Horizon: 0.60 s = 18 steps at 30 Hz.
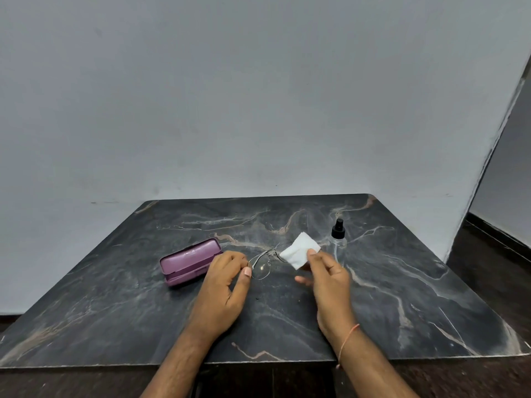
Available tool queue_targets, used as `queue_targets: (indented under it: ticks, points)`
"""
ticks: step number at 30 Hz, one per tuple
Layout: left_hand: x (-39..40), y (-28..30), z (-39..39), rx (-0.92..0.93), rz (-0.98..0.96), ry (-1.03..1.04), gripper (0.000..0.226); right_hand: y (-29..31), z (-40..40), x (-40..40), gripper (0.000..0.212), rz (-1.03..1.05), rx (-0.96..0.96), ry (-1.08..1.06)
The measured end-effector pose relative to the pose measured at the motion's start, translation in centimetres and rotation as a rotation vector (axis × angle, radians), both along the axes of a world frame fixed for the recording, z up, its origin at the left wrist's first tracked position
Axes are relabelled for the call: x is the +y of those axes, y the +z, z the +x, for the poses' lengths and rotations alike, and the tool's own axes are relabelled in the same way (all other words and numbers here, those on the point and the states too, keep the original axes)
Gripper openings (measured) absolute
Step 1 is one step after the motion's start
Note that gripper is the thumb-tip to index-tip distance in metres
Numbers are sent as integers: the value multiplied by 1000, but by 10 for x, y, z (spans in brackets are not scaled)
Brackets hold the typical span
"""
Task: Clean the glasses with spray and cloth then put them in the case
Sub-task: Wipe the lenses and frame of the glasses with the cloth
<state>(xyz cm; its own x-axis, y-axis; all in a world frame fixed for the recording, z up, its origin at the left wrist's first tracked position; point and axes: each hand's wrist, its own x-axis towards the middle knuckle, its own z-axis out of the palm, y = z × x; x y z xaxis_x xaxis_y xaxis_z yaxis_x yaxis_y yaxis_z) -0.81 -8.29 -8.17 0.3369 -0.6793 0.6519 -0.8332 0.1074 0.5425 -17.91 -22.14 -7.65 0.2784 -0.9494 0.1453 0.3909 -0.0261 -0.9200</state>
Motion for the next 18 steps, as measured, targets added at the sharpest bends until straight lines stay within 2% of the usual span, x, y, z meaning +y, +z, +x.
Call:
queue_targets:
  ticks: [3,5,7,11,14,18]
  points:
    - [-2,-1,1,-6,8,25,19,-7,2,7,19,-611,327,-370]
    - [-3,-2,0,-19,10,27,18,-9,5,14,23,-889,461,-427]
    - [-3,-3,1,-22,16,31,16,-11,9,20,29,-1099,557,-397]
    - [-3,-4,2,21,45,28,18,-13,13,29,36,-1340,692,-336]
    - [-2,-1,2,77,37,19,16,-15,14,34,37,-1481,694,-271]
    - [-3,1,2,119,47,16,19,-12,13,33,39,-1484,722,-289]
